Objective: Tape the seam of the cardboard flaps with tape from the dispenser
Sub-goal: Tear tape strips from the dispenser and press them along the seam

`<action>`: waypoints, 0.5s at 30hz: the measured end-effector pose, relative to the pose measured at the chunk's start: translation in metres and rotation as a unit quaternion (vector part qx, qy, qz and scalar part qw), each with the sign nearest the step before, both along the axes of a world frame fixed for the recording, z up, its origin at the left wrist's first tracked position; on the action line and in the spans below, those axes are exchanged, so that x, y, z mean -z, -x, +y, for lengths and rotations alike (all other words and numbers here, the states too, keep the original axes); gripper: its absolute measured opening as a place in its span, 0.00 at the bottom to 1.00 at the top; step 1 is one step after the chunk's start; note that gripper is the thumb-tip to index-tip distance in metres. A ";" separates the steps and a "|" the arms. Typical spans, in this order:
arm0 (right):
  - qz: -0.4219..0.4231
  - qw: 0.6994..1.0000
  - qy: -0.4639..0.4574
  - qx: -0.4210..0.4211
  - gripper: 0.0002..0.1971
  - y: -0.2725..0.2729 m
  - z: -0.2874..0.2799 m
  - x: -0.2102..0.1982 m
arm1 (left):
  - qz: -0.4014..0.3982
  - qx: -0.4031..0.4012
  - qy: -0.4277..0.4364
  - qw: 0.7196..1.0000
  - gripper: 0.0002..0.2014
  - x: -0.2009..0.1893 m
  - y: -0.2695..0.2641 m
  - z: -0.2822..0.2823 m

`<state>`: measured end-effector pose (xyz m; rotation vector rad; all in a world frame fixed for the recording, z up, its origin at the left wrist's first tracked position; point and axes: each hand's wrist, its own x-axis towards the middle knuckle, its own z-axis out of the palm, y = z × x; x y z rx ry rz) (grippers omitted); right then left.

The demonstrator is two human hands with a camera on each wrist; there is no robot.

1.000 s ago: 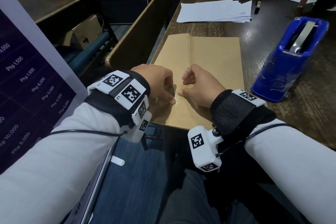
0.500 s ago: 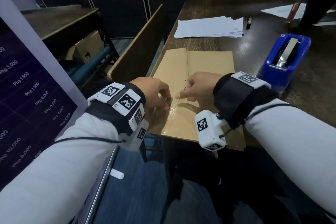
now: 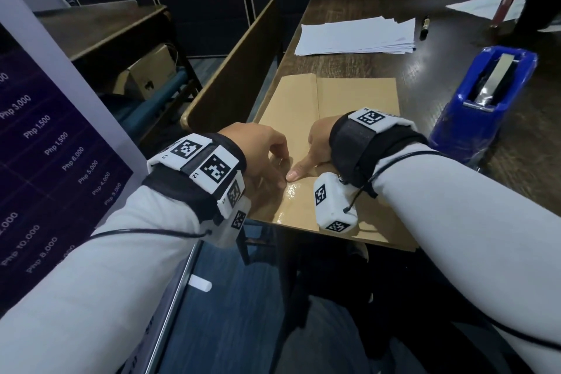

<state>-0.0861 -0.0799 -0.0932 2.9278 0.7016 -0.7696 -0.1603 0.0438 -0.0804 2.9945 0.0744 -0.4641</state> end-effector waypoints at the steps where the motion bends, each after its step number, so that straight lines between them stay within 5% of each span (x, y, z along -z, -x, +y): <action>1: 0.001 1.000 -0.004 0.000 0.38 -0.001 -0.001 -0.001 | 0.000 0.000 -0.001 1.000 0.25 0.000 0.000 0.000; 9: 0.020 0.998 -0.047 0.023 0.49 -0.006 -0.004 -0.004 | -0.003 0.006 0.003 1.000 0.25 0.002 0.002 0.001; 13: 0.062 0.992 -0.096 0.047 0.25 -0.005 -0.014 -0.003 | 0.007 0.015 0.003 1.000 0.22 0.002 0.003 0.002; 15: 0.070 0.989 -0.121 0.054 0.23 -0.004 -0.020 -0.006 | 0.013 0.015 0.011 1.000 0.20 -0.001 0.001 0.003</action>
